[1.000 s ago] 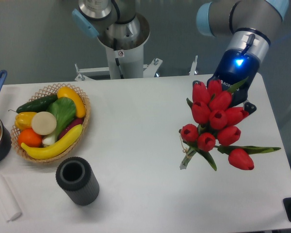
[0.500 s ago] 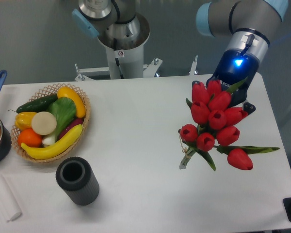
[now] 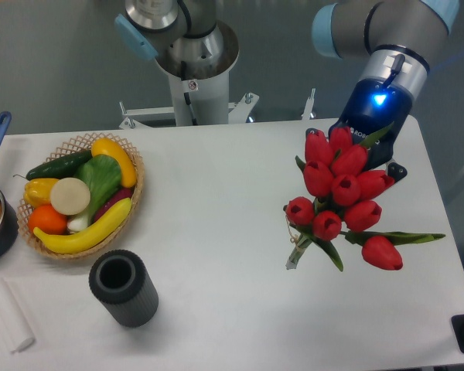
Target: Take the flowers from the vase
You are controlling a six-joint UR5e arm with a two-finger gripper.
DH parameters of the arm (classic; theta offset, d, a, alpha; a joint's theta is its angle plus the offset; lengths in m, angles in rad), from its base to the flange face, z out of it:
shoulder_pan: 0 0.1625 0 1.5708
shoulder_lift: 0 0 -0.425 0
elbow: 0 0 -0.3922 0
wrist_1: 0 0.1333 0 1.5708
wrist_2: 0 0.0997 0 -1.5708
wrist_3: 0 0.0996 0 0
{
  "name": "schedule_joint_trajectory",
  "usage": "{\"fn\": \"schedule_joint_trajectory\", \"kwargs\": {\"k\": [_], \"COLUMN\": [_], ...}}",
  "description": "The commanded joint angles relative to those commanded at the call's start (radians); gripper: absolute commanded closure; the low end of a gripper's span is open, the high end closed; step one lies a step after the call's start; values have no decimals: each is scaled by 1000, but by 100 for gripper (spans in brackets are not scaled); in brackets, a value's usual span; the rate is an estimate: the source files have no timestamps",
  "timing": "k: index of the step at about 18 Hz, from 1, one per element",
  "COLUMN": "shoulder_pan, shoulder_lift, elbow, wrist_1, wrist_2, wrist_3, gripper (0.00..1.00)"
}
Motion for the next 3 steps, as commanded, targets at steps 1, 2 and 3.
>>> {"fn": "schedule_joint_trajectory", "kwargs": {"k": [1, 2, 3], "shoulder_pan": [0, 0, 0], "shoulder_lift": [0, 0, 0], "elbow": [0, 0, 0], "wrist_1": [-2, -2, 0], "wrist_2": [0, 0, 0], "wrist_3": [0, -2, 0], "gripper": [66, 66, 66]}}
